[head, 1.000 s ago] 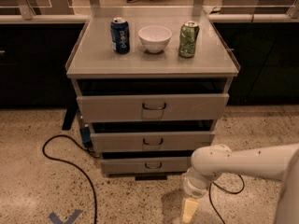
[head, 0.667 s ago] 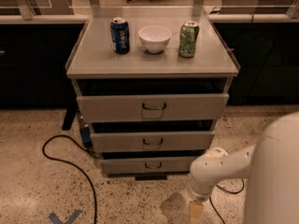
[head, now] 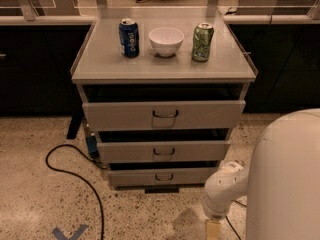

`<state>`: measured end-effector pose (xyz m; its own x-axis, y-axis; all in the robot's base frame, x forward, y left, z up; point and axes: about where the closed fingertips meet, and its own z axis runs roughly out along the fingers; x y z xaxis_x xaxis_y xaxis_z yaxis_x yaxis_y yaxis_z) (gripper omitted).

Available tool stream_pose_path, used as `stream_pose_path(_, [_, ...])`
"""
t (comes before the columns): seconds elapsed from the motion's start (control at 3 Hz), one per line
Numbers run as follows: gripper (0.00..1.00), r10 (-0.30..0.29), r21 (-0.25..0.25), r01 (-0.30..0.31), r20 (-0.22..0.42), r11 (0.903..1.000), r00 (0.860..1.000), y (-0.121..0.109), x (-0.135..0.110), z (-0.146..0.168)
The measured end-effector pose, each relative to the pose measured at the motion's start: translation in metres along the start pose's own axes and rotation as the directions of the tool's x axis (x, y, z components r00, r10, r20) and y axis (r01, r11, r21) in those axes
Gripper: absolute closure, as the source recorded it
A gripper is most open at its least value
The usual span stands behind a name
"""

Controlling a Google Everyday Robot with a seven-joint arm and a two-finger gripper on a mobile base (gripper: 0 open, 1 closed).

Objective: Open bottom drawer

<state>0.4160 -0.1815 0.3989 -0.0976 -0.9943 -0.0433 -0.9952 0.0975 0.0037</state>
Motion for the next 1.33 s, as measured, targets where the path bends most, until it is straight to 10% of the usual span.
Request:
stream_pose_path(0.67, [0.0, 0.079, -0.119, -0.069, 0.084, 0.9905, 0.993, -0.01, 0.02, 0.053])
stream_pose_path(1.33, [0.0, -0.072, 0.007, 0.072, 0.189, 0.9974, 0.979, -0.074, 0.003, 0.047])
